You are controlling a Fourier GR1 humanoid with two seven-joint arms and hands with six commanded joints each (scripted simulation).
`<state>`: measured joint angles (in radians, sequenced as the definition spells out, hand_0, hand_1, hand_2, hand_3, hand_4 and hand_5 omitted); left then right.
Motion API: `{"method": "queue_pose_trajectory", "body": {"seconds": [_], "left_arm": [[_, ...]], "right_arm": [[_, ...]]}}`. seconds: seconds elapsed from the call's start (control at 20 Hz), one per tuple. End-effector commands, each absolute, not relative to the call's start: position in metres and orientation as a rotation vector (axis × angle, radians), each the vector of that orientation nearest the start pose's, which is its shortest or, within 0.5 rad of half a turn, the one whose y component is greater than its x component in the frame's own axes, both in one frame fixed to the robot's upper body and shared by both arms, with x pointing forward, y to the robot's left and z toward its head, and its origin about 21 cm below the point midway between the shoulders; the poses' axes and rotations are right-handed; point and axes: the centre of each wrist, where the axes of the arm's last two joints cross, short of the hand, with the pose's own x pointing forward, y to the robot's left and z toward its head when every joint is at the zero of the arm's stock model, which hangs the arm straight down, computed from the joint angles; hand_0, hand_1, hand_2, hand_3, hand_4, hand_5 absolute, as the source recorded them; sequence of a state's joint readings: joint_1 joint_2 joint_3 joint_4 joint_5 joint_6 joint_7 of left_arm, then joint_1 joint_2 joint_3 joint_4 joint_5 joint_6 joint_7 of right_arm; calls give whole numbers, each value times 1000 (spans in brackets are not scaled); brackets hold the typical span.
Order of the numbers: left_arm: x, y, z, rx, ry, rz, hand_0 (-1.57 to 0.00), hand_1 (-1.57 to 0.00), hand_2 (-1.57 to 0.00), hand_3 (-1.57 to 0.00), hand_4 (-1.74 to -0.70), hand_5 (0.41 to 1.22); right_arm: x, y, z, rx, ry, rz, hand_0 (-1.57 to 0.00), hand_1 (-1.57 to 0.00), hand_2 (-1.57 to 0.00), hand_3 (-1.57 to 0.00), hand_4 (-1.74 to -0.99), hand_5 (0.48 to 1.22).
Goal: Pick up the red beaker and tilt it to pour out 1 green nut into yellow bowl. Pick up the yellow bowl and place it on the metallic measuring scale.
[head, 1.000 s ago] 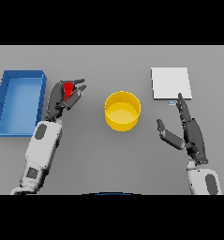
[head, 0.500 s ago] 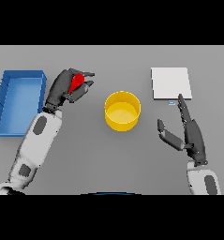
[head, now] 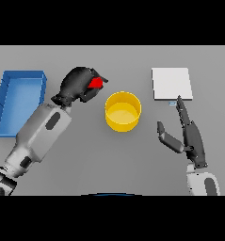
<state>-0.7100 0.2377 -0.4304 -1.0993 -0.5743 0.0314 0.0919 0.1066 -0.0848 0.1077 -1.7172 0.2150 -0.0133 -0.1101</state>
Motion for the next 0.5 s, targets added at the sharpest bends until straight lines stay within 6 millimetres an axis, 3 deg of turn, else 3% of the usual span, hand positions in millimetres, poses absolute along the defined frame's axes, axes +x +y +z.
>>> {"method": "queue_pose_trajectory", "body": {"seconds": [0.0, 0.25, 0.4, 0.45], "left_arm": [[381, 130, 80, 614, -1615, -1267, -1569, -1569, -1569, -1569, -1739, 1134], [394, 109, 93, 776, -1534, -1634, -1570, -1570, -1570, -1570, -1740, 1193], [402, 95, 100, 848, -1451, -1848, -1571, -1571, -1571, -1571, -1613, 1206], [404, 89, 103, 880, -1399, -1924, -1571, -1571, -1571, -1571, -1637, 1209]], "right_arm": [[223, -230, 15, -176, -1716, 287, 1, 1, 1, 1, -1267, 720], [223, -228, 14, -161, -1718, 282, 1, 1, 1, 1, -1264, 717], [225, -225, 12, -160, -1727, 271, 1, 1, 1, 1, -1258, 697], [227, -227, 13, -179, -1726, 261, 1, 1, 1, 1, -1253, 688]]}}
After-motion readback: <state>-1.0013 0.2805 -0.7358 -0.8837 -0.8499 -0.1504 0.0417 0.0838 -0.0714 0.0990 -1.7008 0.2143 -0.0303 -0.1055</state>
